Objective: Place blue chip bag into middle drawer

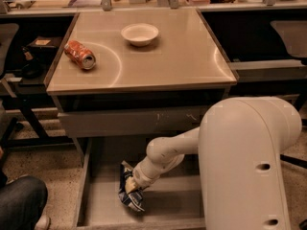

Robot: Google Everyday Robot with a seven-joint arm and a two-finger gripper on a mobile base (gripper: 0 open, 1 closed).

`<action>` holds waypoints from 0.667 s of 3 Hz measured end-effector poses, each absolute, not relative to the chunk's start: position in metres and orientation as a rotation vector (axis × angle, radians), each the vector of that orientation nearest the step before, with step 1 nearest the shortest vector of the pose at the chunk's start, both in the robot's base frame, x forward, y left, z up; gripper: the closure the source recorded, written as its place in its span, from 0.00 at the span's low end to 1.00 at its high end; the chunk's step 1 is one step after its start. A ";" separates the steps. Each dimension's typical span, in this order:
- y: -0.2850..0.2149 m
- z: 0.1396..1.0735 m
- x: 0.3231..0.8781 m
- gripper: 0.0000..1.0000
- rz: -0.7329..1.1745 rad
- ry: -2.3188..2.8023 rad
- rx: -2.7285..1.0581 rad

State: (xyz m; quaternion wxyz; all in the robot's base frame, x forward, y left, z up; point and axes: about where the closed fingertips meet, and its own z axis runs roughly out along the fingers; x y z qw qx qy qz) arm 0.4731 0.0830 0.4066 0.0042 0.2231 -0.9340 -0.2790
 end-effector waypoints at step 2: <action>0.083 0.407 0.473 0.35 -0.874 -2.926 0.699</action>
Offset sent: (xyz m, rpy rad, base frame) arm 0.0000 0.0000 0.0000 0.0000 0.0000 0.0000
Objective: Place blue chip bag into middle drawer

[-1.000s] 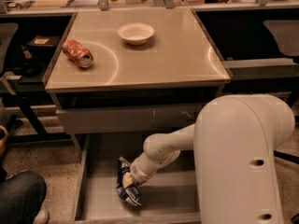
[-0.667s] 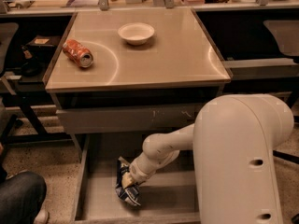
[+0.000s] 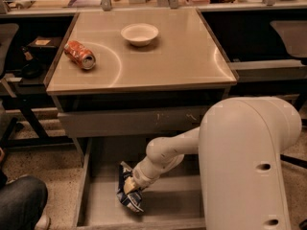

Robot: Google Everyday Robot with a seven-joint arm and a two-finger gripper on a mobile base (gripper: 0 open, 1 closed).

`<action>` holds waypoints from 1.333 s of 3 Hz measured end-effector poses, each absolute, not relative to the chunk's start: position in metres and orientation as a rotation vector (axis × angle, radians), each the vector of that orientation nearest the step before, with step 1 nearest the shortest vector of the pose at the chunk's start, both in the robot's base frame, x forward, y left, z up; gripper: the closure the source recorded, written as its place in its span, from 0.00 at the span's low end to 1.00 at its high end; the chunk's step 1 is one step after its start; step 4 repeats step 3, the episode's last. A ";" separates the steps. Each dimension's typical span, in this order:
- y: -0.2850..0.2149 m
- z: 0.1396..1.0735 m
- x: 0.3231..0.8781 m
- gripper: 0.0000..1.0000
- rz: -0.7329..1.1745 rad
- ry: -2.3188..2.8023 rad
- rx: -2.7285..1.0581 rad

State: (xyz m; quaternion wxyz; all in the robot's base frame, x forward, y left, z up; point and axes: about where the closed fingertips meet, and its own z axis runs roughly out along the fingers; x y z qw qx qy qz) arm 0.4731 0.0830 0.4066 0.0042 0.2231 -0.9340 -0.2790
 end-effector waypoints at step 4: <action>0.083 0.407 0.473 0.00 -0.874 -2.926 0.699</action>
Offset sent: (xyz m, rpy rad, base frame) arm 0.0000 0.0000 0.0000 0.0000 0.0000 0.0000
